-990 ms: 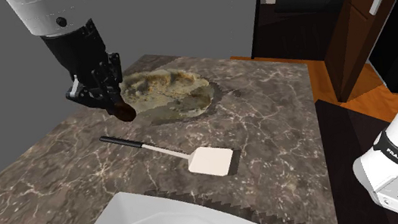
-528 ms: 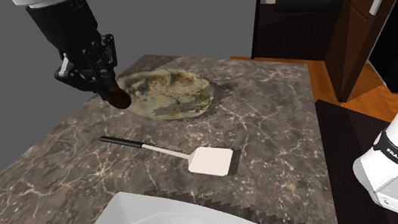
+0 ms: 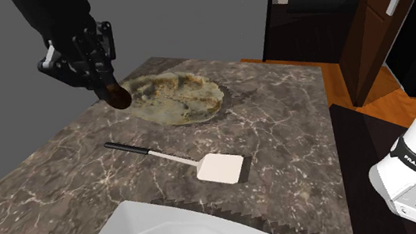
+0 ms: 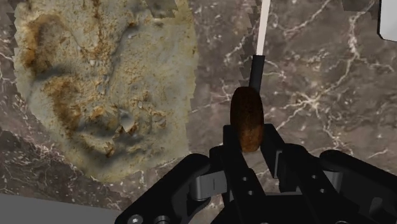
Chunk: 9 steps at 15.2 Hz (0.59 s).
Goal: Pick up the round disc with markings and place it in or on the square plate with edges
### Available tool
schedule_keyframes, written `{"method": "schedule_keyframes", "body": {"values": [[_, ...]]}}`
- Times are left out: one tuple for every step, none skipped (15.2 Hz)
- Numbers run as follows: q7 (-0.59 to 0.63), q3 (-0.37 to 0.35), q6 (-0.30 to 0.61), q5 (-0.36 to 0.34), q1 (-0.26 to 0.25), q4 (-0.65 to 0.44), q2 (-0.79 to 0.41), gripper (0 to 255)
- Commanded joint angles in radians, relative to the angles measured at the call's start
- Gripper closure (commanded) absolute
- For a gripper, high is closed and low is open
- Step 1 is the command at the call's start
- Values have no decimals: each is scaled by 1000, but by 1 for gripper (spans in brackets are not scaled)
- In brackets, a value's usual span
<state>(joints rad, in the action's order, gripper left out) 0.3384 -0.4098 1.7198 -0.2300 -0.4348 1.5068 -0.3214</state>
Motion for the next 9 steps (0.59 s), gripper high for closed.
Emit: {"method": "schedule_keyframes", "body": {"values": [[35, -15, 4, 11, -17, 39, 32, 255], [53, -23, 5, 16, -27, 53, 44, 255], [72, -31, 5, 20, -38, 65, 55, 255], [91, -39, 4, 24, -49, 76, 65, 255], [111, -47, 3, 27, -60, 86, 73, 255], [130, -56, 2, 31, -71, 95, 81, 255], [150, -64, 0, 34, -83, 102, 88, 255], [170, -72, -2, 37, -95, 108, 94, 255], [190, -81, -4, 40, -107, 112, 99, 255]]}}
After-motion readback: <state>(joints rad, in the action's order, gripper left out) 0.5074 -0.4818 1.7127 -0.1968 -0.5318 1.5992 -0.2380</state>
